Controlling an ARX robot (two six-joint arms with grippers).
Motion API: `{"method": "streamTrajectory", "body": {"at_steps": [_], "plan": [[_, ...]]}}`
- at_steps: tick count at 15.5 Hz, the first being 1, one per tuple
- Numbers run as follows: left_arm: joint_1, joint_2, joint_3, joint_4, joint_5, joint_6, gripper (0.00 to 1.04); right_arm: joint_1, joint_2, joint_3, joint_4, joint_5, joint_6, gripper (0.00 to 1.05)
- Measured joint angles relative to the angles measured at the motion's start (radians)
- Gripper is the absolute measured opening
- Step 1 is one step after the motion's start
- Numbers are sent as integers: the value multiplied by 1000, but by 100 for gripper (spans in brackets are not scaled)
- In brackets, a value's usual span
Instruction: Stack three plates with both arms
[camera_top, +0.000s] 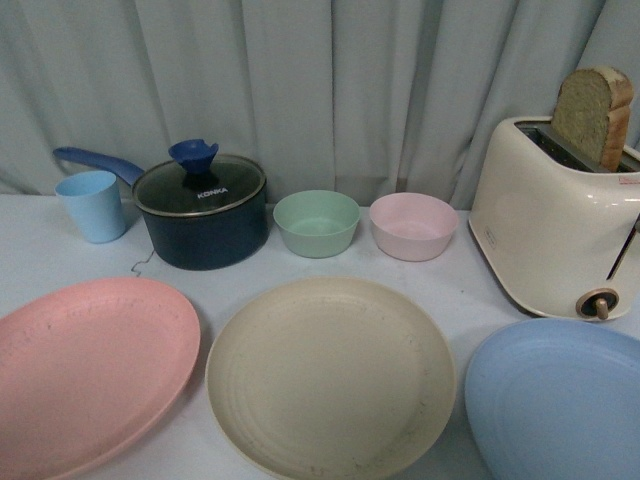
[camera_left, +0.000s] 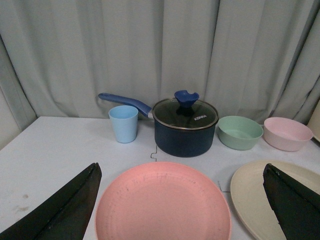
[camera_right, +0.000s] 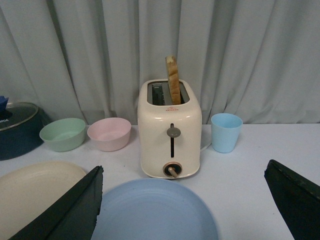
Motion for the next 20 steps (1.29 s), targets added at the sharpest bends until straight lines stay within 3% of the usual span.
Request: {"method": "streamTrajectory", "body": {"at_steps": [20], "plan": [[0,0,0,0,0,0,98,0,0,0,0,0,0,98]]}}
